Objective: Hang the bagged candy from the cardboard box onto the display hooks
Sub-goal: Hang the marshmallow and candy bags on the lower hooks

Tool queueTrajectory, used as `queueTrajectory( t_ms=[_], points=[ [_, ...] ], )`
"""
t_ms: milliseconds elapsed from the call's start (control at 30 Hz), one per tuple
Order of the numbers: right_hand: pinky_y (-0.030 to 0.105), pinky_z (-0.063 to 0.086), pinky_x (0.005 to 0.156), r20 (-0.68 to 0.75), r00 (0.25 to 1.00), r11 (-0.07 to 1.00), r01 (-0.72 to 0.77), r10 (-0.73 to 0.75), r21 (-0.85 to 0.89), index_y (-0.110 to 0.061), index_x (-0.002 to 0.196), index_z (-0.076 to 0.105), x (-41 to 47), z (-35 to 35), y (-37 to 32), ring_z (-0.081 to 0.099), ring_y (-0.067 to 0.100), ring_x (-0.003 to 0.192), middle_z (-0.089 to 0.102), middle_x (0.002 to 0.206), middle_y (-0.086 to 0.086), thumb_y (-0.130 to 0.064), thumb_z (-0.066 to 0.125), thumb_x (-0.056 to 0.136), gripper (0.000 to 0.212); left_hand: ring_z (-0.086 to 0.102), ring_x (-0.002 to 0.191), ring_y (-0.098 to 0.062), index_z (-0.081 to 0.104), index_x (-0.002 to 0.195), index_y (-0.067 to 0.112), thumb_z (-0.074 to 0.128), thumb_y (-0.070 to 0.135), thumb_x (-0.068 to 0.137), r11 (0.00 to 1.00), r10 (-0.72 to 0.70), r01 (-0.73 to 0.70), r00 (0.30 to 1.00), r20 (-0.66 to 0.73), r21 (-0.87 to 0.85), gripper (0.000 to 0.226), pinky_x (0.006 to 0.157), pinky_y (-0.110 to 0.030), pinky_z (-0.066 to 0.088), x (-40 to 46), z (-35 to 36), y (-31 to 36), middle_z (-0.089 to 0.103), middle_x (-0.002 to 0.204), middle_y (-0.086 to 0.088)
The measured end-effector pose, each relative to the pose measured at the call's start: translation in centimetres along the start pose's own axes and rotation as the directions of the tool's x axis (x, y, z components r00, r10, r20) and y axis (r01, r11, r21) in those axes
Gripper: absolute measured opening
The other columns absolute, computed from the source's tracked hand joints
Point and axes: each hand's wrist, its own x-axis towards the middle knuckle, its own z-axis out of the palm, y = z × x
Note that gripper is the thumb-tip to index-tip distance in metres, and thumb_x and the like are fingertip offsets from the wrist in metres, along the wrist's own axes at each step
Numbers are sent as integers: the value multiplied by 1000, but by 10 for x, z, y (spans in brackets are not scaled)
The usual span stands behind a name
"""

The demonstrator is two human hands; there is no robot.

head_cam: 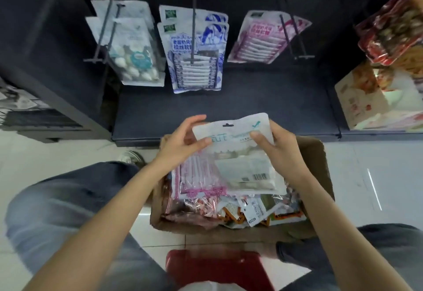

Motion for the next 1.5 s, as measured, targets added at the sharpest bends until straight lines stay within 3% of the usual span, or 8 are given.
queueTrajectory(
  t_ms=[167,367,467,667,1033,1200,1333,1500],
  points=[
    [36,55,83,11,996,980,87,-91,181,-32,96,64,43,61,-65,67,15,91,70,95,-12,-18,63,91,15,65,84,4,62,99,22,65,4,85,980,81,-138,932,-353,-140,23,74,-13,50,-14,-71,32,72,86,20],
    [26,39,89,-79,918,920,383,-389,-81,-19,92,74,96,153,-88,54,18,96,67,95,-13,-21,71,83,10,64,93,-3,65,93,32,71,8,83,913,390,-272,803,-452,304,27,83,-19,49,-36,-175,18,69,94,22],
    [23,46,72,27,966,966,259,-259,-1,-12,94,73,121,187,-92,58,13,73,68,88,-2,-16,67,88,10,62,94,-1,64,89,33,69,3,84,912,372,-228,809,-455,341,30,84,-18,46,-26,-205,-3,68,93,22],
    [18,56,63,144,983,970,-141,113,199,-8,109,65,171,226,-104,65,2,57,67,98,10,-21,57,96,20,55,69,-5,64,81,16,56,39,94,993,-115,76,752,-649,-87,27,61,-18,39,26,-229,-4,63,77,3],
    [39,55,69,-20,996,995,-81,82,60,8,100,62,199,233,-113,65,12,52,68,63,11,-39,54,95,48,25,51,-7,24,56,18,53,40,94,986,99,50,588,-803,158,52,58,-30,24,63,-236,1,29,51,6],
    [29,48,68,14,993,993,-121,121,13,-3,88,66,196,234,-109,56,4,41,59,49,3,-40,53,95,41,26,47,-3,26,57,15,55,32,95,998,61,-16,631,-773,65,51,49,-17,21,58,-237,-4,27,46,12],
    [33,50,70,57,994,995,-98,97,2,-13,77,64,189,234,-100,56,-1,42,61,54,2,-40,55,94,33,54,66,-3,65,81,10,66,27,89,976,142,-21,819,-556,218,19,61,-18,42,34,-247,-7,61,72,7],
    [28,52,82,196,976,994,107,-97,-38,-5,115,58,185,251,-103,60,11,88,64,115,14,-25,60,93,30,67,79,-10,72,89,22,71,29,83,772,69,133,954,-291,622,10,78,-29,53,21,-253,2,72,81,5]
  ],
)
